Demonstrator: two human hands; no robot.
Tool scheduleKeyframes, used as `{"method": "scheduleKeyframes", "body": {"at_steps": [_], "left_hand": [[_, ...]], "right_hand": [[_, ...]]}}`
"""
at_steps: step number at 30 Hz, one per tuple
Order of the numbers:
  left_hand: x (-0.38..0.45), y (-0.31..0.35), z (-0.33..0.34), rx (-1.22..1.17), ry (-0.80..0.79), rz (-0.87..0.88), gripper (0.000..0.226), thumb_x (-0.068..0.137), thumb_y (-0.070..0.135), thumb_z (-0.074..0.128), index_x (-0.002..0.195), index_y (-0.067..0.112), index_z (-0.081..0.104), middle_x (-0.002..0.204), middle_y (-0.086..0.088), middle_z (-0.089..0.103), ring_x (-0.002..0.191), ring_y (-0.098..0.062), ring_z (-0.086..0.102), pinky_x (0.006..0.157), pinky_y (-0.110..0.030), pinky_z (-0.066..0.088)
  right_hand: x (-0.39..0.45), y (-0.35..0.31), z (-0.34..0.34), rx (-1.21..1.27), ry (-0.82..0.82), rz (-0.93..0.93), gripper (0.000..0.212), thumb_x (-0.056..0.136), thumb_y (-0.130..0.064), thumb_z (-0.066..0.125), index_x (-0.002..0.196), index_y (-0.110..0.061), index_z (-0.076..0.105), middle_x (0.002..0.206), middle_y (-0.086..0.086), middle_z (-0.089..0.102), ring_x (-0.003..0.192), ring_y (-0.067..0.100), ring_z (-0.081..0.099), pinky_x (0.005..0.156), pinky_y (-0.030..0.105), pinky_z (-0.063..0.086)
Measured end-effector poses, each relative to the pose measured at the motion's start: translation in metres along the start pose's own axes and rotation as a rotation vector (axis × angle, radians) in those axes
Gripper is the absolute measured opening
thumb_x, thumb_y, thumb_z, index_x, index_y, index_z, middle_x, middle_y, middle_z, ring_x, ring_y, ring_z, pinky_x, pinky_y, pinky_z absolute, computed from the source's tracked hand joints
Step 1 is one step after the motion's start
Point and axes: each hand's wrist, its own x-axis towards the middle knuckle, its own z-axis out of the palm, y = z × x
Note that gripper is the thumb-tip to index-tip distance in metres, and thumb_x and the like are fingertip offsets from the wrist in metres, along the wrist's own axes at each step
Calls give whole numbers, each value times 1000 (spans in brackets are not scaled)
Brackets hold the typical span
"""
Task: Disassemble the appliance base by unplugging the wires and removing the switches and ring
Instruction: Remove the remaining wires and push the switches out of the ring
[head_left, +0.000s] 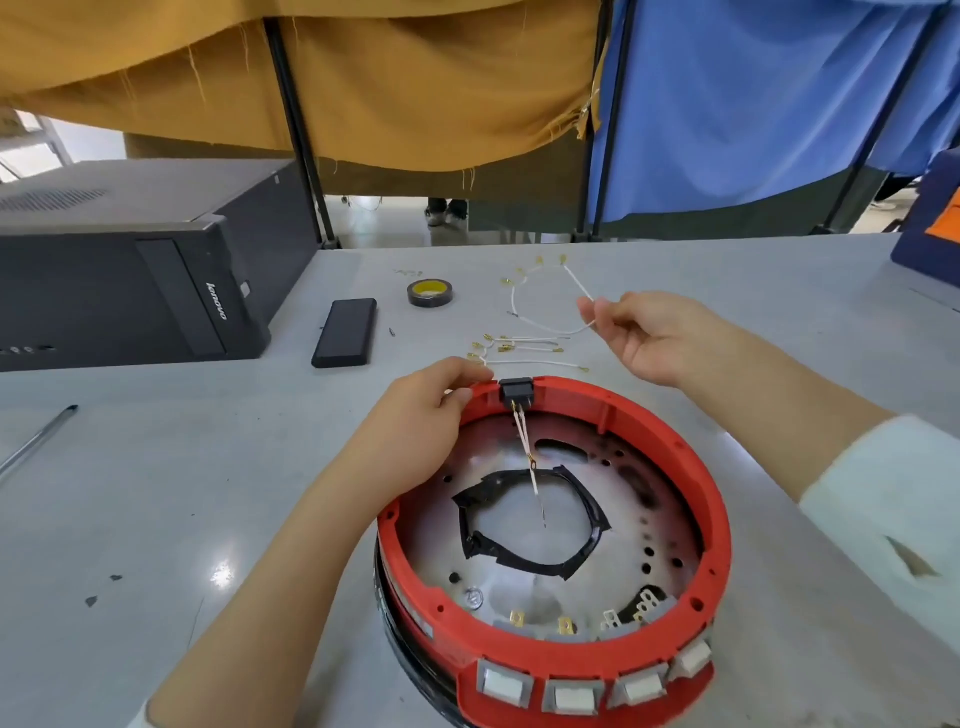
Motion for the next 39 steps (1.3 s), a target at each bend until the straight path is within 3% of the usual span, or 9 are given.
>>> {"method": "scheduleKeyframes", "body": {"at_steps": [6,11,14,17,20,23,29,33,39], "left_hand": [[1,-1,1,5,-2,-9,30,99,19,41,115,36,60,120,18,60,70,-2,52,70,-18,39],[3,-3,2,21,12,-7,30,99,19,41,112,39,60,114,19,62,69,7,50,64,-3,34],[3,-3,2,22,6,-12,30,99,19,41,112,39,60,114,21,62,69,7,50,63,-1,34],[3,-3,2,27,8,-5,30,99,20,41,112,40,59,114,21,62,73,4,51,65,-1,34],[2,-2,2,29,4,-5,30,99,20,41,112,41,58,115,22,61,60,11,48,60,-6,35],[1,-1,1,35,-4,7,30,99,20,41,113,40,58,117,21,61,70,8,50,64,-4,36],[6,0,-1,60,-119,-15,31,100,24,41,127,31,54,126,13,57,115,-5,50,93,-18,34],[14,5,-8,163,-232,-51,30,101,24,37,126,32,53,121,10,57,111,-9,49,84,-19,31],[21,11,4,287,-168,-8,22,101,34,34,95,25,53,89,6,56,94,-19,53,73,-26,33]], "right_hand": [[52,20,19,-270,52,89,9,96,11,40,102,9,46,82,21,65,65,17,66,47,14,52],[71,29,22,-571,111,-20,39,90,16,49,127,7,40,94,18,60,79,33,69,52,28,59],[72,25,19,-794,94,-75,24,91,8,51,112,-2,46,98,19,59,74,32,68,69,37,58],[64,18,15,-1004,85,-117,3,94,-3,46,97,-4,45,93,18,59,71,32,69,61,38,58],[51,14,7,-1232,68,-213,10,94,-11,45,84,-11,45,90,16,66,73,31,70,57,35,58],[27,10,6,-1320,23,-405,16,97,-25,48,83,-19,44,86,4,69,67,18,67,43,23,48],[-33,16,20,-968,-380,-530,28,99,-41,45,84,-18,50,65,5,70,41,15,54,34,20,34],[-48,36,15,-706,-522,-429,54,92,-58,33,85,-13,61,47,10,58,30,14,41,34,15,29],[-40,42,15,-788,-495,-416,68,84,-70,30,77,-18,75,51,7,58,35,13,44,35,18,31]]}}
